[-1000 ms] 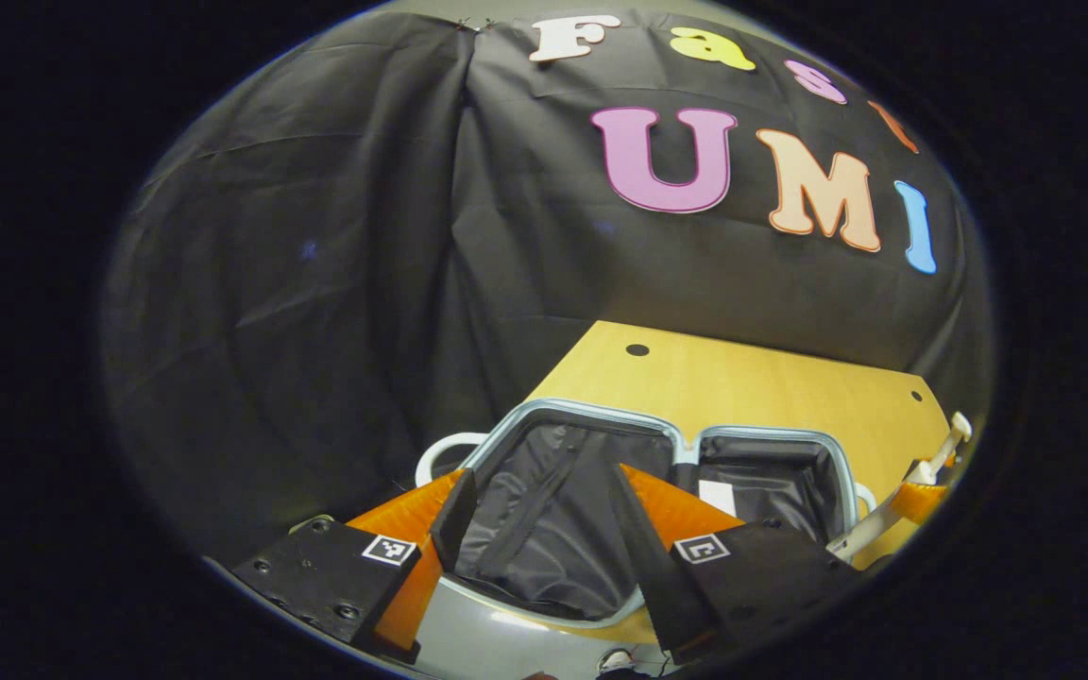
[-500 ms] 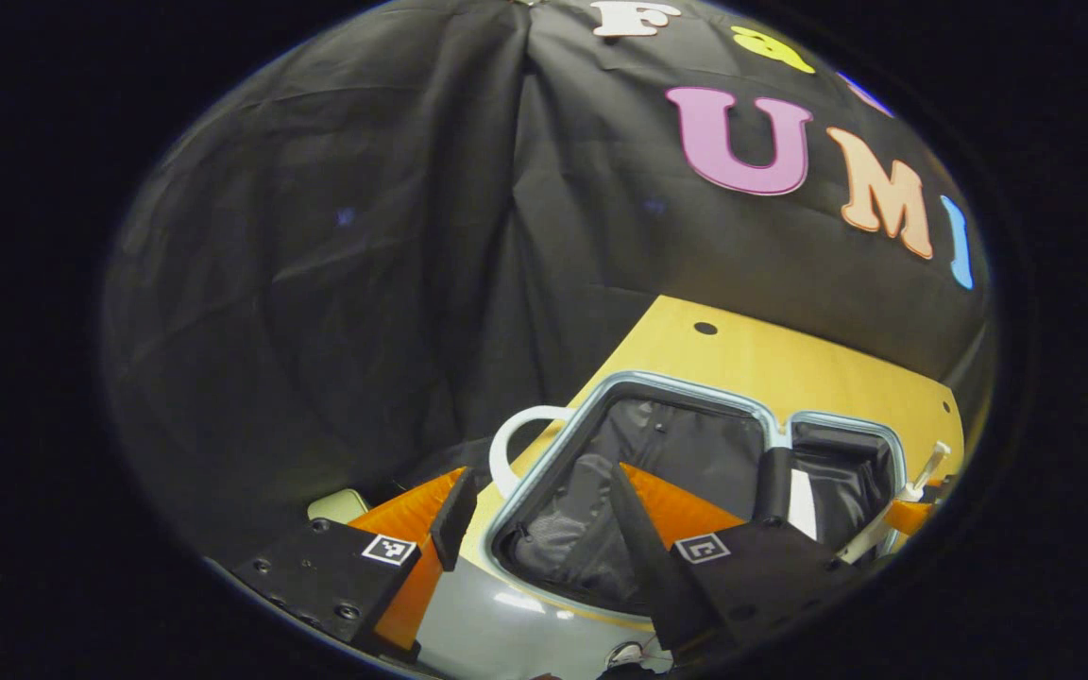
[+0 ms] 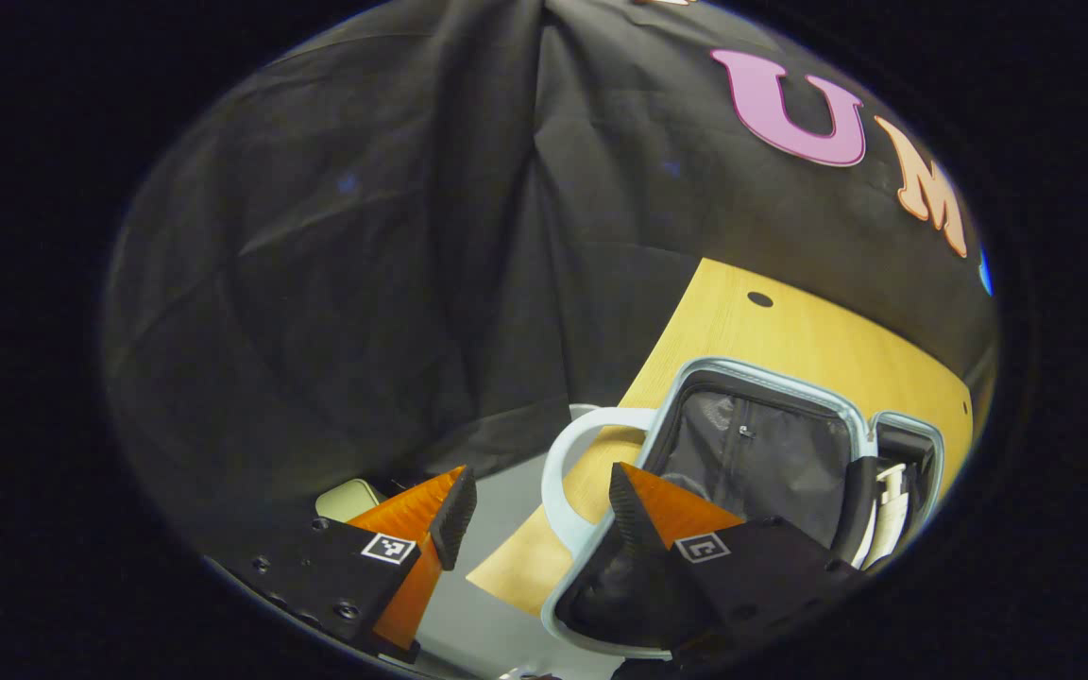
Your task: First open the suitcase, pack the skin care products into it, and then close the suitcase.
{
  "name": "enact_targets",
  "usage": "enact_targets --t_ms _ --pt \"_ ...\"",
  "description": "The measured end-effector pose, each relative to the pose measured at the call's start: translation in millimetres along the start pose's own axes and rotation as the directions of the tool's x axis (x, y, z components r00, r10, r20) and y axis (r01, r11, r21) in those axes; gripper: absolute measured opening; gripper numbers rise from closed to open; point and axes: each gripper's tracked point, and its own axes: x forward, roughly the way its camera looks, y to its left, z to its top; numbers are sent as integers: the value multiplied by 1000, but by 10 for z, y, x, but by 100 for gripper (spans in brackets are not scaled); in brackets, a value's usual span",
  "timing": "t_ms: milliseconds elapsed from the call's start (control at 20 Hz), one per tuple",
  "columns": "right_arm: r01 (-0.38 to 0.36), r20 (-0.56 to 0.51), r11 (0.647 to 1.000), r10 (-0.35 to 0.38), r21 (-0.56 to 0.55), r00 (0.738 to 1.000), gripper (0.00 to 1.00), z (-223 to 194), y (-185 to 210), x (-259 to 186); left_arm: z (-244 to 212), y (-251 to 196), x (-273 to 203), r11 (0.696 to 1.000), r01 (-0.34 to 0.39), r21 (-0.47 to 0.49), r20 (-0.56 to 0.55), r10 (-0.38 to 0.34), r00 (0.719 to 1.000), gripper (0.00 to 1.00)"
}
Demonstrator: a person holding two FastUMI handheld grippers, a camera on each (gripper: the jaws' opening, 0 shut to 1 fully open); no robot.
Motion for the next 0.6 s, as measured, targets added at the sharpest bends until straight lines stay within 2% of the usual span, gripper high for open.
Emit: enact_targets --t_ms 200,500,550,600 --pt "67 24 997 -68 32 997 94 125 -232 -217 -120 -23 402 1000 25 -7 -89 -26 996 84" --pt "162 37 985 -164 63 986 94 177 -543 -432 -237 106 720 999 35 -34 -204 -42 978 81" --pt "172 41 983 -175 62 984 94 188 -578 -455 -292 89 747 998 46 -37 -232 -53 971 73" --pt "180 45 982 -183 60 982 94 189 -607 -477 -376 -6 766 996 69 -52 -262 -80 962 56"
